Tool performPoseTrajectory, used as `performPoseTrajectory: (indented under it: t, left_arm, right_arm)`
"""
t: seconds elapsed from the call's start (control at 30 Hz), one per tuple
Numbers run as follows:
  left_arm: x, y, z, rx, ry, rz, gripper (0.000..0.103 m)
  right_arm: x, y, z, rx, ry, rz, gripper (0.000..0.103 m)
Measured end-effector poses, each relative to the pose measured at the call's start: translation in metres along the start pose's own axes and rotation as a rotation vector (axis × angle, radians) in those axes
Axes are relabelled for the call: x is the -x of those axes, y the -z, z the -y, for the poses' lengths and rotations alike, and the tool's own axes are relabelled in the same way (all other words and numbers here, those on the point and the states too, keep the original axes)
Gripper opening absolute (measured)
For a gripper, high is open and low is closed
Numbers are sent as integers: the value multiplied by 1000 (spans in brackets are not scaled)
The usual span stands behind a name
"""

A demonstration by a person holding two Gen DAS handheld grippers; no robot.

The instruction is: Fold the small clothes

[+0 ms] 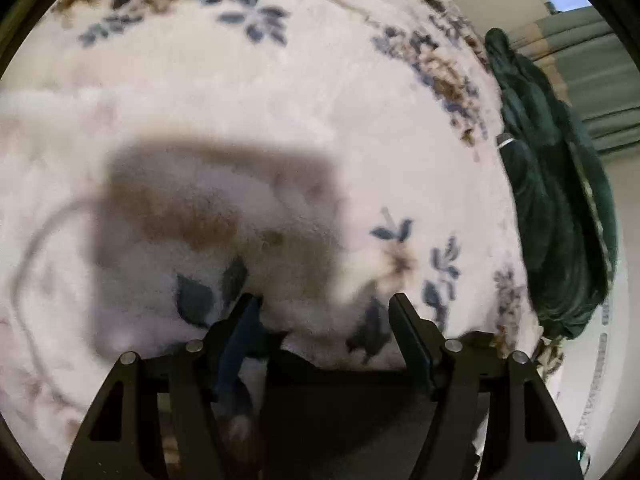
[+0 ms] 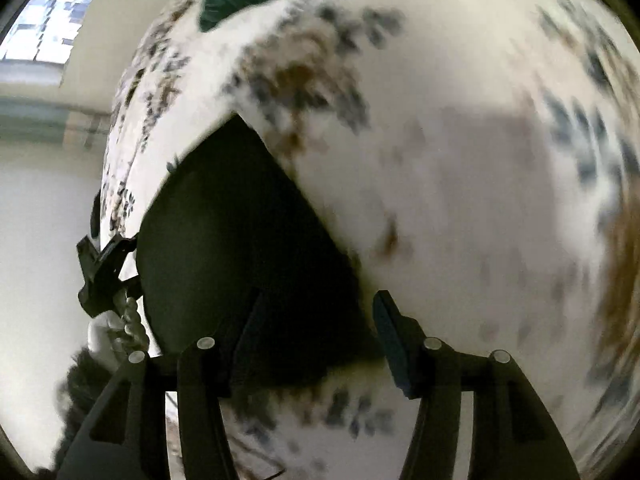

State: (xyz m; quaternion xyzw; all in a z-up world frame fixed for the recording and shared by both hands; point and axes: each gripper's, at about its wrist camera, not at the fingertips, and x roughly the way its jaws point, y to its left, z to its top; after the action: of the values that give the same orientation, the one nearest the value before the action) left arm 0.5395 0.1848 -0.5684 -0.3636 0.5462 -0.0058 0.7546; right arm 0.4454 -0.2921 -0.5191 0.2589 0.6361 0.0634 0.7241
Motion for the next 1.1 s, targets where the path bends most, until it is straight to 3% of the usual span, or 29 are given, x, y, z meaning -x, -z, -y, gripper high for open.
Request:
performPoseTrajectory:
  t: [0.07, 0.13, 0.2, 0.37, 0.4, 0.53, 0.57, 0.6, 0.63, 0.73, 0.8, 0.87, 0.93, 1.03, 1.07, 1.1]
  left_arm:
    - [27, 8, 0, -14, 12, 37, 65]
    - [50, 26, -1, -26, 42, 64, 68]
    - [62, 50, -6, -26, 108, 35, 85]
    - [33, 116, -30, 34, 175, -143, 85]
    - [25, 125, -33, 48, 198, -158, 85]
    - [20, 135, -21, -1, 194, -85, 86]
    - [19, 135, -14, -18, 204, -67, 79]
    - [20, 132, -5, -53, 214, -52, 49]
    - [19, 130, 2, -82, 185, -49, 36]
    - [13, 119, 2, -111, 191, -90, 36]
    - [7, 115, -8, -87, 231, -127, 45]
    - [1, 116, -19, -46, 289, -163, 55]
    - [2, 122, -20, -45, 301, -156, 55]
    - [5, 123, -9, -68, 295, -119, 46]
    - [10, 120, -3, -101, 274, -102, 29]
    - [12, 117, 2, -117, 272, -98, 24]
  right_arm:
    - [-4, -31, -15, 83, 17, 11, 58]
    - [-20, -55, -26, 136, -25, -28, 61]
    - [-48, -80, -33, 171, -69, -88, 62]
    - [-120, -99, -35, 260, -143, -346, 65]
    - [-124, -98, -35, 266, -166, -362, 66]
    - [-135, -95, -35, 258, -274, -429, 66]
    - [-138, -96, -36, 254, -276, -433, 63]
    - [-139, -95, -36, 247, -286, -432, 60]
    - [-140, -94, -36, 235, -291, -441, 47]
    - [-125, -95, -38, 297, -240, -411, 42]
    - [-112, -105, -32, 313, -192, -369, 53]
    - [-102, -110, -20, 290, -186, -363, 58]
    - [-100, -108, -6, 262, -206, -376, 64]
    - [-110, -95, -4, 223, -254, -408, 73]
    - [-112, -86, -9, 230, -262, -406, 72]
    - [-114, -81, -16, 234, -261, -411, 66]
